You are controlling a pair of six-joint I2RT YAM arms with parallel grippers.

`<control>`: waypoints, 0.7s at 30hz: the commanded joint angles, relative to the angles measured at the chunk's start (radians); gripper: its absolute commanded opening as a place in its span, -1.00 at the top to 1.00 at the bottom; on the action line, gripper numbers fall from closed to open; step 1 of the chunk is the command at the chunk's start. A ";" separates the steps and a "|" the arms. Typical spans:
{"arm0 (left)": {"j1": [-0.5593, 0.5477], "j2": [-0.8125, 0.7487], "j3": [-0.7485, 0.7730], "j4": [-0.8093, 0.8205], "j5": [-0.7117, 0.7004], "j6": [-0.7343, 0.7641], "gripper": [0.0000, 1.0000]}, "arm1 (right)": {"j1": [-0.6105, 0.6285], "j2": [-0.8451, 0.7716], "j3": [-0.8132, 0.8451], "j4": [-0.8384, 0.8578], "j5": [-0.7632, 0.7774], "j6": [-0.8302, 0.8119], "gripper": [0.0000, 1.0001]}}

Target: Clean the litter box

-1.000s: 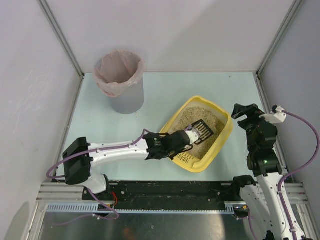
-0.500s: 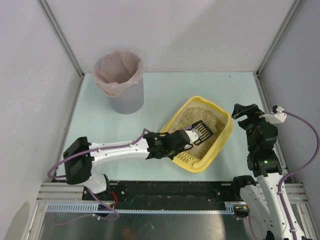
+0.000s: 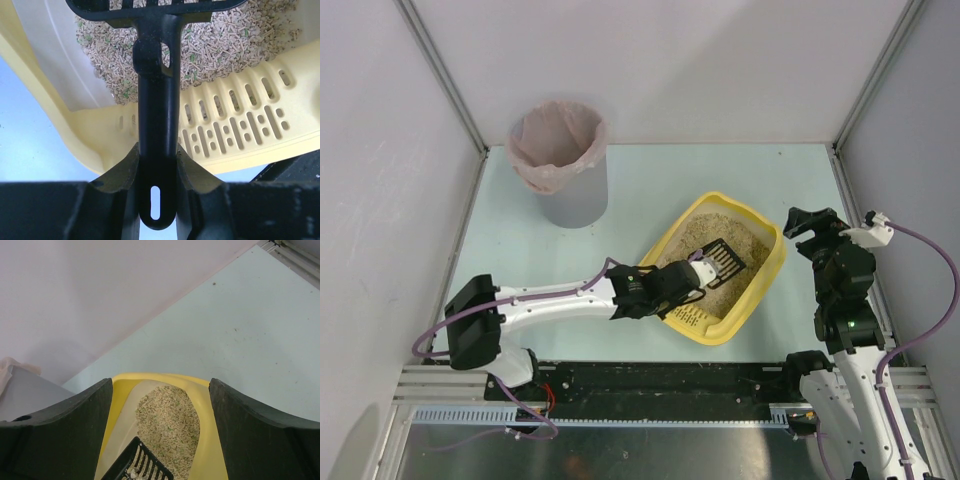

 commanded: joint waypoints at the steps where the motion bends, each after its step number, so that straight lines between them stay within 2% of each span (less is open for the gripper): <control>1: -0.004 -0.075 0.034 0.003 -0.023 0.035 1.00 | 0.004 -0.017 0.002 0.022 0.020 0.001 -0.65; 9: 0.022 -0.113 0.043 -0.033 0.012 0.057 1.00 | 0.004 -0.028 0.000 0.018 0.016 0.001 -0.65; 21: 0.275 -0.170 0.160 -0.188 0.039 0.057 1.00 | 0.004 -0.053 0.002 0.009 0.019 0.001 -0.66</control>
